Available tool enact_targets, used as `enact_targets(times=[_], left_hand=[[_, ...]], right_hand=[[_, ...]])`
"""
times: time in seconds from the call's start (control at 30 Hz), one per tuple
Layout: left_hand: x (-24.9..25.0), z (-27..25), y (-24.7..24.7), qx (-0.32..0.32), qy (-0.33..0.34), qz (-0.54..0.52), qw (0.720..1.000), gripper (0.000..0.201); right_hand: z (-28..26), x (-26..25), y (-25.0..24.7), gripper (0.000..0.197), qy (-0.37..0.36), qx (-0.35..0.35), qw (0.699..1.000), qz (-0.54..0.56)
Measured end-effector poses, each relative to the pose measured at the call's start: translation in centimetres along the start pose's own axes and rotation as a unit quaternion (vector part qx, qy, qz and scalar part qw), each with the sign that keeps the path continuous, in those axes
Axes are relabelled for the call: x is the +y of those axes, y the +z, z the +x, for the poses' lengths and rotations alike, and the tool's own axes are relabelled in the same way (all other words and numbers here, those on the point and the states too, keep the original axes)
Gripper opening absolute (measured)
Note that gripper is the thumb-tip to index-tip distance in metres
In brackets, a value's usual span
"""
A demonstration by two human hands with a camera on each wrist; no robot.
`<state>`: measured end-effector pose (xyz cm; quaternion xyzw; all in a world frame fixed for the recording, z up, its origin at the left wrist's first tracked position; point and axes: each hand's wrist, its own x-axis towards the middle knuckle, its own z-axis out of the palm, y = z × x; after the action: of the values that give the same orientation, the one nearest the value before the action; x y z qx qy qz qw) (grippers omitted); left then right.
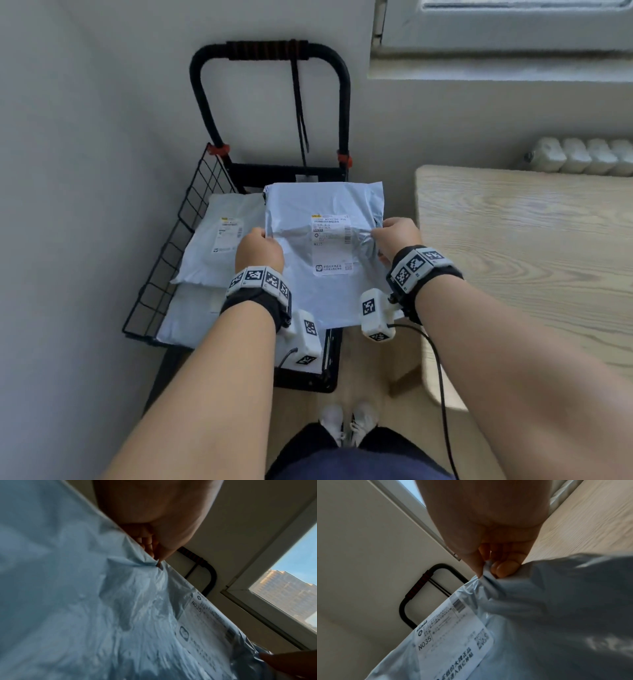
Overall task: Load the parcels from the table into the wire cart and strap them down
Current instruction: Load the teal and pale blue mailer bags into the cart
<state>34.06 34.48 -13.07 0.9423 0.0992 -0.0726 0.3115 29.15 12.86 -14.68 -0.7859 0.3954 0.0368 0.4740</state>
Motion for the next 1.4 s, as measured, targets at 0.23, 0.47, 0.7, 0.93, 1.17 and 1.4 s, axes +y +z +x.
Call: enact_targets(times=[0.23,0.47,0.7,0.93,1.17,1.4], left_hand=[[-4.3,2.3,-2.4,0.014,-0.051,-0.009,0.999,0.027],[-6.0,8.6,-4.6,-0.016,-0.043,-0.003,0.999,0.03],[-7.9,17.1,-3.7,-0.091,-0.004,0.013,0.996,0.026],[-7.7,21.2,-0.7,-0.172,0.06,0.012,0.983,0.024],[-9.0,21.8,2.3,-0.307,0.083,0.12,0.94,0.029],[-11.2,21.9,3.0,-0.252,0.106,0.162,0.948,0.07]], right_hand=[[0.4,-2.5,5.2,0.038,-0.017,-0.058,0.997,-0.053],[2.3,-5.7,10.7,0.027,0.021,-0.04,0.998,-0.032],[4.9,-7.4,15.8,0.027,0.08,-0.008,0.996,-0.036],[7.7,-6.3,17.4,0.026,0.124,0.063,0.99,-0.024],[7.8,-4.2,18.8,0.03,0.181,-0.026,0.97,-0.161],[8.2,-4.2,20.5,0.064,0.117,-0.037,0.983,-0.139]])
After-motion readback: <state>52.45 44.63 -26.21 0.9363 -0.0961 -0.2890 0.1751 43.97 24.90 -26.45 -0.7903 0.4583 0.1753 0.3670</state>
